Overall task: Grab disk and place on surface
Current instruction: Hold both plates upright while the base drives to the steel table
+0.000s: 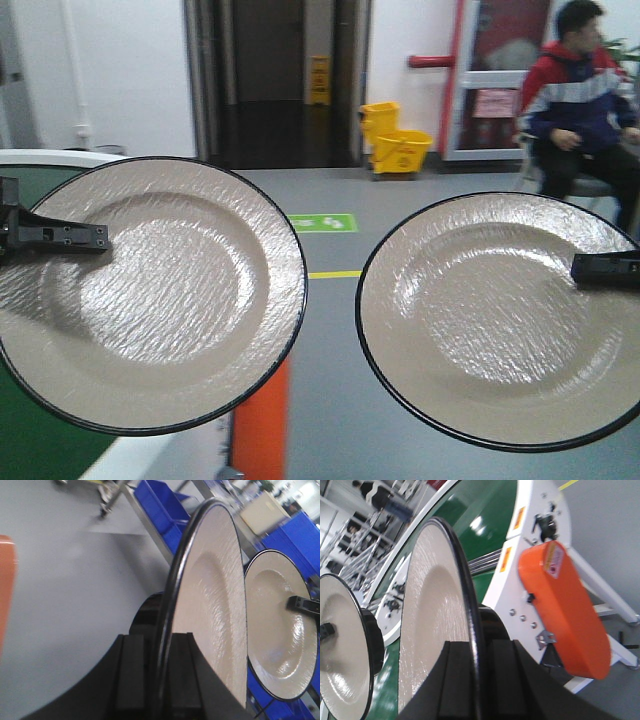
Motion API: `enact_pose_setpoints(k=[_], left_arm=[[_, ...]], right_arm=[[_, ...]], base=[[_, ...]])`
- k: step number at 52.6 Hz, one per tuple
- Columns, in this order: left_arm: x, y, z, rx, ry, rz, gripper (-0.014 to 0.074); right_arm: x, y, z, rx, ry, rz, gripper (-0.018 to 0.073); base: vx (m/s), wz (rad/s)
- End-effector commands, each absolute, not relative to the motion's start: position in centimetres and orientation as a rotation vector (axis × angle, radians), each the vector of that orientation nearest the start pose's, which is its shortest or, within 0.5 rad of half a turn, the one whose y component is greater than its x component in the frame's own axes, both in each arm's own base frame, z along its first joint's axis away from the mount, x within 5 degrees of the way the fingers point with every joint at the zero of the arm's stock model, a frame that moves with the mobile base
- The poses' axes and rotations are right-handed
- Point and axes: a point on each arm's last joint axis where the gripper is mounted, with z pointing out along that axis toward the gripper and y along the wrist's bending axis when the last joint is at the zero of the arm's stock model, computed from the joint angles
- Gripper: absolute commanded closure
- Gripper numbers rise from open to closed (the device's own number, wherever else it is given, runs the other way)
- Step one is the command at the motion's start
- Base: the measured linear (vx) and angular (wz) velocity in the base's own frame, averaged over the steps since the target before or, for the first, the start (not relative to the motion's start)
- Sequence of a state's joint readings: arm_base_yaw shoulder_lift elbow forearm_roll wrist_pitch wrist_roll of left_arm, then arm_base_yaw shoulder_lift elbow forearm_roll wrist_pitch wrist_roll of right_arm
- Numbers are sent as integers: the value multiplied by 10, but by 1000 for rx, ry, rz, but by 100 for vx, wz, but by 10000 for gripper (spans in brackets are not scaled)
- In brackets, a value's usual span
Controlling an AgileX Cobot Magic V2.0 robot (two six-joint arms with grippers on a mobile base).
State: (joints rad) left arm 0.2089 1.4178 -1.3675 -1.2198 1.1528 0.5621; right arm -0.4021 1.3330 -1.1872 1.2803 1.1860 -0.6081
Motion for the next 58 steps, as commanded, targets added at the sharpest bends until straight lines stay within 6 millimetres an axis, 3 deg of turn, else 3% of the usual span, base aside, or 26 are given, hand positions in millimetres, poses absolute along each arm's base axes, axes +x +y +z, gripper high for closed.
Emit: enact_pose_setpoints(k=[1, 33, 58], left_arm=[[282, -22, 445, 60, 1885, -1249, 604], [282, -22, 445, 60, 1885, -1249, 604], [282, -22, 445, 60, 1885, -1247, 604]], right_arm=[[258, -20, 417, 117, 1867, 1214, 568], [258, -19, 418, 115, 1866, 1214, 568], [257, -19, 418, 114, 1866, 1213, 568]], base=[[-10, -60], [-1, -67], [17, -30]])
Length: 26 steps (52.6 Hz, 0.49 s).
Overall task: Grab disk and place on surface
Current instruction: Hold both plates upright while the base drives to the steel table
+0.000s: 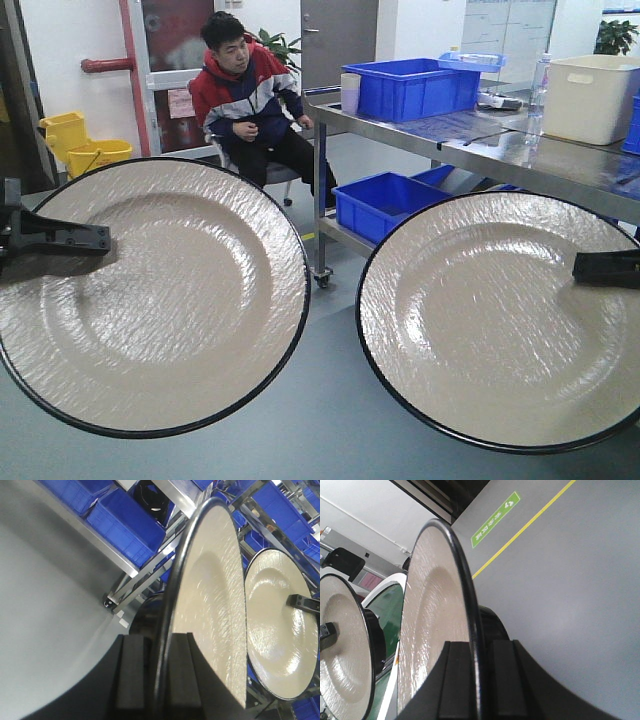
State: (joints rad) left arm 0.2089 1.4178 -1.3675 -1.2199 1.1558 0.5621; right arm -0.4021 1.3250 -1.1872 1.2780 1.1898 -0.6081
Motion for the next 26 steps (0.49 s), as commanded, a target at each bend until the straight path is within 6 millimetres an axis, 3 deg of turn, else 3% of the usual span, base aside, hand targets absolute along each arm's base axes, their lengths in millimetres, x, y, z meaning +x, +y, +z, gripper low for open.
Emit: enact_pose_setpoints(k=[1, 26], left_arm=[[282, -22, 445, 60, 1885, -1247, 604], [282, -23, 445, 62, 1886, -1249, 604]], right_arm=[[257, -19, 418, 114, 1866, 1213, 568], [257, -19, 418, 114, 1866, 1213, 568]], base=[[25, -9], [36, 9]])
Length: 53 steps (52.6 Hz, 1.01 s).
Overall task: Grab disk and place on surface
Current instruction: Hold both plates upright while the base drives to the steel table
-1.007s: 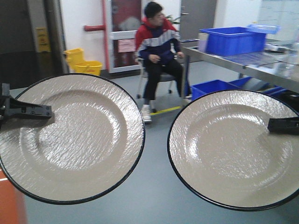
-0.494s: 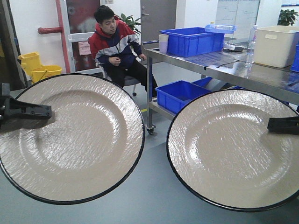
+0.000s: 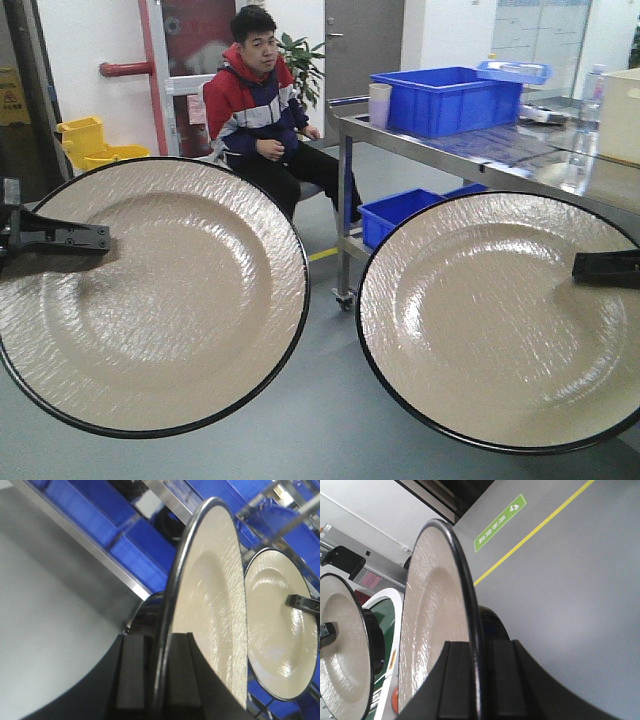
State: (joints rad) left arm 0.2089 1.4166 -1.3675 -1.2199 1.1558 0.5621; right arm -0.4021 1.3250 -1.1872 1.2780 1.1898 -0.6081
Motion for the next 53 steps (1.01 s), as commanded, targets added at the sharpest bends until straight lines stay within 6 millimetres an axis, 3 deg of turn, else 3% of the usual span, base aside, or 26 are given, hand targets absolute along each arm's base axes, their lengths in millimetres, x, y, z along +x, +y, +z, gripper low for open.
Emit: enact_pose_setpoints(k=[1, 24, 53], left_arm=[[282, -23, 445, 62, 1886, -1249, 604], [281, -23, 445, 63, 1887, -1250, 604], [281, -23, 445, 63, 1887, -1250, 604]], right_arm=[[257, -19, 418, 114, 1866, 1213, 568], [258, -20, 418, 117, 1864, 1211, 568], [258, -20, 418, 117, 1864, 1211, 568]], base=[[46, 18], [49, 1], [50, -24]])
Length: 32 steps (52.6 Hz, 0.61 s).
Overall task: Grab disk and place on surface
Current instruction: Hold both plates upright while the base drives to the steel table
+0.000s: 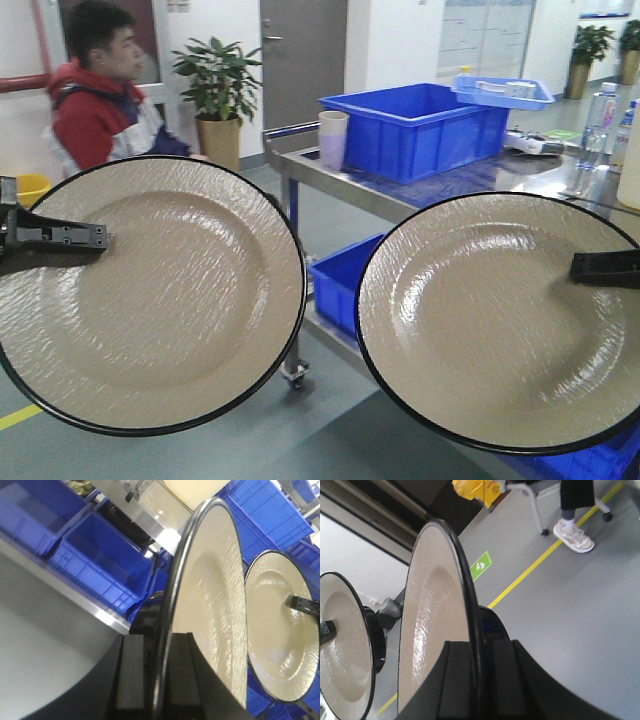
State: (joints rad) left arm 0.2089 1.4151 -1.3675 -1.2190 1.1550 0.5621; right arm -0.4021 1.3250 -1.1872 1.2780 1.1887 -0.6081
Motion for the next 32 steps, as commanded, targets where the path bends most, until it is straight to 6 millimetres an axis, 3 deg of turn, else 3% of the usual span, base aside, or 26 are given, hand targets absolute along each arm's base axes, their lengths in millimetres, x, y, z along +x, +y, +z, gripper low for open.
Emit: enact_pose_setpoints(k=[1, 32], left_arm=[[281, -23, 445, 63, 1887, -1250, 604], [282, -23, 445, 62, 1886, -1250, 604]], right_arm=[[258, -20, 418, 117, 1864, 1211, 568], [258, -19, 418, 116, 1865, 1211, 568]], base=[[49, -32], [47, -34]])
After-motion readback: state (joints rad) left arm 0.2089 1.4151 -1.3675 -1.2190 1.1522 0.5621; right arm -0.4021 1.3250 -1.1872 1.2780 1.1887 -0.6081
